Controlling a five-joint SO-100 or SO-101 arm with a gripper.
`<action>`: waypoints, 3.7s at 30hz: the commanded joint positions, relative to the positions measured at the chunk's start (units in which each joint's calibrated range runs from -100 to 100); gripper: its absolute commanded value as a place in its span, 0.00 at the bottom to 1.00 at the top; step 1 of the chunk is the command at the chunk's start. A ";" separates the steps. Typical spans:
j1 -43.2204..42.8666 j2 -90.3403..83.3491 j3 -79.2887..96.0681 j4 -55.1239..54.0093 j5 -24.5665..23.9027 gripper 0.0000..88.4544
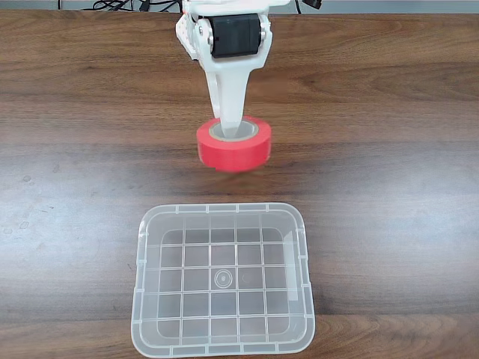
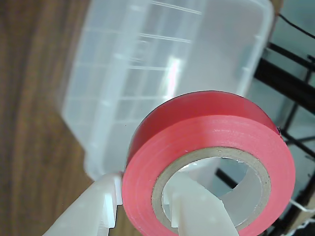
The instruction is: Grab the tape and place it in the box.
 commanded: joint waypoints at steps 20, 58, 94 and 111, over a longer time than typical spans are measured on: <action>0.82 48.63 -43.10 -2.76 -1.48 0.04; 0.89 47.99 -62.20 6.83 -3.43 0.11; -2.84 -28.92 1.14 18.22 -3.07 0.01; 3.60 -65.77 73.41 -13.46 0.78 0.01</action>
